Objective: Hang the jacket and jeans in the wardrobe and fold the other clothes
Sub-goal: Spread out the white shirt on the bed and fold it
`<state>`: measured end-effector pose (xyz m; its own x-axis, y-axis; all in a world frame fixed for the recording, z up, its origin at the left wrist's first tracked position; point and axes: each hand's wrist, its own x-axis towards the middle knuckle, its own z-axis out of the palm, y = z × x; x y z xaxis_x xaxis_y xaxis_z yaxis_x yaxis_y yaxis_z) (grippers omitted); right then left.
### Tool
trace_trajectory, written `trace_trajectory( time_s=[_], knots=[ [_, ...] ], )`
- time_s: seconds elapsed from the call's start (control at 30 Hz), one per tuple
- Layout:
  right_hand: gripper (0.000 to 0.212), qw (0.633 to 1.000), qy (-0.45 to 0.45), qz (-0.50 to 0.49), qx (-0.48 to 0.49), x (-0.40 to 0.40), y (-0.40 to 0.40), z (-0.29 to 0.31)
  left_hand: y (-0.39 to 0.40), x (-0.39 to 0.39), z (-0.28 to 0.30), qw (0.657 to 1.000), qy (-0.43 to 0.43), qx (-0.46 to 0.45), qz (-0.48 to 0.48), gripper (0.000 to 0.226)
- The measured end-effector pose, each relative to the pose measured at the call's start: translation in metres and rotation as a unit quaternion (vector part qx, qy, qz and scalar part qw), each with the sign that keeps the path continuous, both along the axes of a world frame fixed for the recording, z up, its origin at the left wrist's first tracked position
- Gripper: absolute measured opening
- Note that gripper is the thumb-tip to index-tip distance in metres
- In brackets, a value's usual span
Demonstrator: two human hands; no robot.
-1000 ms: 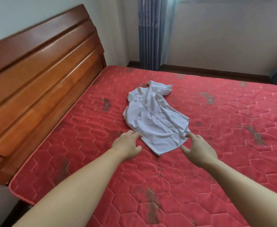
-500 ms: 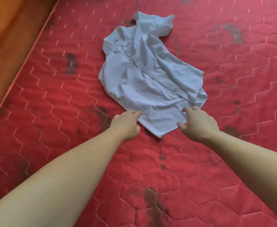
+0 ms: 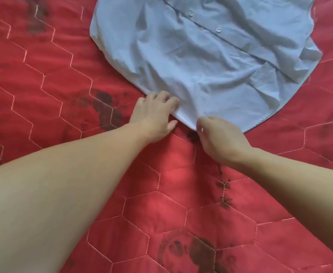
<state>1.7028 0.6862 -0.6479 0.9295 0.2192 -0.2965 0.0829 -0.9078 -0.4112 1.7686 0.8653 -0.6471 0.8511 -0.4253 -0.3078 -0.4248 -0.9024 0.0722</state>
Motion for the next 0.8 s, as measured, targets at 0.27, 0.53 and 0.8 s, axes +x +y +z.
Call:
trace_trajectory(
  time_s=[0.27, 0.53, 0.8],
  knots=[
    [0.021, 0.992, -0.043, 0.073, -0.092, -0.058, -0.136, 0.015, -0.032, -0.018, -0.007, 0.996, -0.051, -0.066, 0.01, 0.016],
    [0.017, 0.973, -0.023, -0.084, -0.214, -0.106, -0.211, 0.027, -0.119, -0.06, 0.007, 0.997, 0.009, -0.074, -0.023, 0.024],
    [0.02, 0.99, -0.051, -0.083, -0.103, -0.121, -0.196, 0.016, -0.214, -0.159, 0.032, 0.947, 0.225, -0.227, -0.028, 0.022]
  ],
)
